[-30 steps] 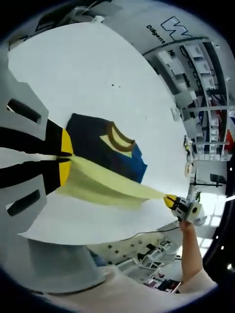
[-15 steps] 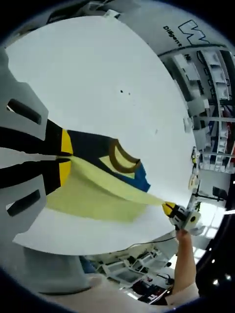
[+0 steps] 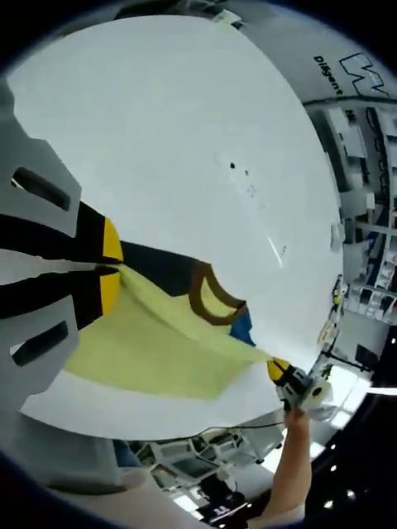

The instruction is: Fold the garment on the visible template until the final outline fits inside the template.

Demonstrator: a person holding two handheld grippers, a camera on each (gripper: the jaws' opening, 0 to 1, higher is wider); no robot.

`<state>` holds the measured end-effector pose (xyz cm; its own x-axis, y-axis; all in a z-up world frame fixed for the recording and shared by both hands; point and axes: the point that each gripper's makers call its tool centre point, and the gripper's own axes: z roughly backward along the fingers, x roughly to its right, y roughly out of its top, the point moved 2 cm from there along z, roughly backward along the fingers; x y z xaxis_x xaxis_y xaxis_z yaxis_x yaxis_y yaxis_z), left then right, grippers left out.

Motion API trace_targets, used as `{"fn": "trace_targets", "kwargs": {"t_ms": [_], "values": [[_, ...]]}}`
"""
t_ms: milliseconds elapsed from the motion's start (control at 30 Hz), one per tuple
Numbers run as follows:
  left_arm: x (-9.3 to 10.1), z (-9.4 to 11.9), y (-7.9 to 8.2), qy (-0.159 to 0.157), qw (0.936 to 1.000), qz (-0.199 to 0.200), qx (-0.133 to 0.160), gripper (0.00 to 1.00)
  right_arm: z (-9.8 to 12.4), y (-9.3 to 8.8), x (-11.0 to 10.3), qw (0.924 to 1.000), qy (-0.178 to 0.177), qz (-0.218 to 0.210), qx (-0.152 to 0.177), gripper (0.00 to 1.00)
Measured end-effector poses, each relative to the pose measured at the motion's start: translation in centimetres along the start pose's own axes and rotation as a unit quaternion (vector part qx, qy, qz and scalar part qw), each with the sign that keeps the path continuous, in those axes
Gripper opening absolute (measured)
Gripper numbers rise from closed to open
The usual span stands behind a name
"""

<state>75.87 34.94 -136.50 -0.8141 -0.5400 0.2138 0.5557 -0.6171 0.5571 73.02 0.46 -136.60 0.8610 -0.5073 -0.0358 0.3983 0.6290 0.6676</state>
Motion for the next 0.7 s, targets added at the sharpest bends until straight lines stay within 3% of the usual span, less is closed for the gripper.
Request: {"fn": "trace_targets", "kwargs": {"t_ms": [700], "values": [[-1.9, -1.8, -0.2, 0.014, 0.9963, 0.083, 0.012, 0.01, -2.4, -1.3, 1.4, 0.9965, -0.032, -0.075, -0.016, 0.00]]}}
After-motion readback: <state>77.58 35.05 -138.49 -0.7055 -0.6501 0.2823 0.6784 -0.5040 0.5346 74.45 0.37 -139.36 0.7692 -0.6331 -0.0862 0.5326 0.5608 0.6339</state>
